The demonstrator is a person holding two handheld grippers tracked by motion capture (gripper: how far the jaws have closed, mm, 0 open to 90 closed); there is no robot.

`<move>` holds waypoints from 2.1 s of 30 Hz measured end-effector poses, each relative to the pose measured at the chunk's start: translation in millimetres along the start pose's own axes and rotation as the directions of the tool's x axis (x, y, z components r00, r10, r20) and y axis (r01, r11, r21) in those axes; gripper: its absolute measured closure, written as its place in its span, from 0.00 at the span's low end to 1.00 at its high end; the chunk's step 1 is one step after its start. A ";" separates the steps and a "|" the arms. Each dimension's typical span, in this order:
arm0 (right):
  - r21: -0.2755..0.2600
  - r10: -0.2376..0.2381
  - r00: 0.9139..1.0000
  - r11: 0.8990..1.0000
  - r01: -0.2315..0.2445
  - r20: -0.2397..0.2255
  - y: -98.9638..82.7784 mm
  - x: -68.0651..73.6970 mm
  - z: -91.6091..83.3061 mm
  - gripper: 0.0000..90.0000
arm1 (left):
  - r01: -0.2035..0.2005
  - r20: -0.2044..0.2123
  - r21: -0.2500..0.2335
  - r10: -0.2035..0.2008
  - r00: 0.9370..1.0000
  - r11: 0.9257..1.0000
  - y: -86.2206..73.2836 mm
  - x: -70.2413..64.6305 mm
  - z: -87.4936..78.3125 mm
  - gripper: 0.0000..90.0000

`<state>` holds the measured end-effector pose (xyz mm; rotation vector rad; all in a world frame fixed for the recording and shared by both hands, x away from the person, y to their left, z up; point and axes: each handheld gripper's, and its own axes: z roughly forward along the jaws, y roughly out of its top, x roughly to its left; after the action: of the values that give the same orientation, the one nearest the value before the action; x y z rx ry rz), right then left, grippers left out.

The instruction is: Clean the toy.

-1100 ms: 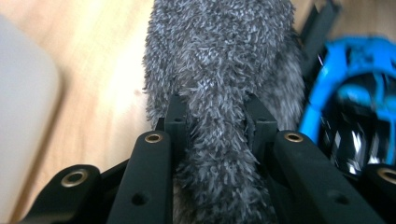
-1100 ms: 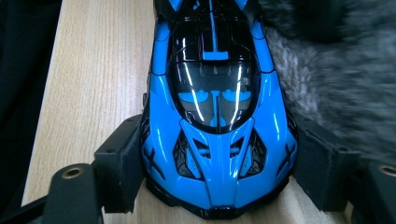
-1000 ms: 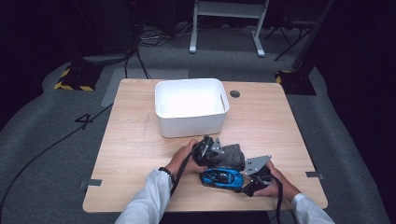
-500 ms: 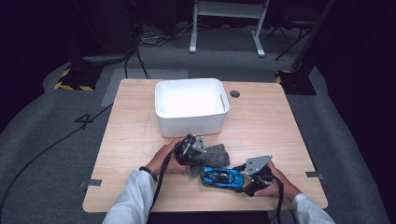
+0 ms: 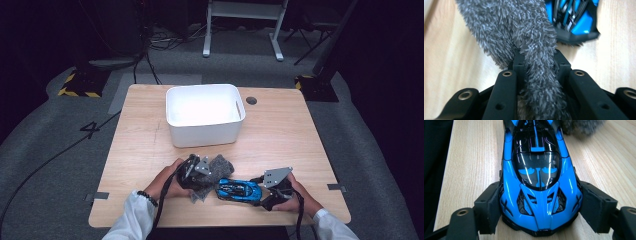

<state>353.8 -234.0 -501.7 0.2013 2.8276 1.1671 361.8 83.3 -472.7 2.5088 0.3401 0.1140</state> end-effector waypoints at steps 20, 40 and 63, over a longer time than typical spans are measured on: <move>-0.022 0.023 0.999 0.999 -0.023 0.030 -4.1 3.2 -1.6 0.29 | 0.220 -0.203 -0.093 -0.235 0.951 0.971 -11.6 6.6 7.9 0.75; 0.002 0.001 1.000 1.000 -0.001 -0.017 -14.9 5.8 -15.8 0.29 | 0.153 -0.346 -0.103 -0.180 0.921 0.983 19.0 30.5 18.9 0.80; -0.011 0.069 0.993 0.998 -0.068 0.098 -21.6 0.4 -21.5 0.29 | 0.062 -0.004 -0.089 -0.062 0.998 0.994 -10.3 -29.9 7.6 0.80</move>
<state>348.8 -264.1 -501.7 0.3483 2.7510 1.1468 331.9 79.1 -485.0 2.4081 0.4062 0.1102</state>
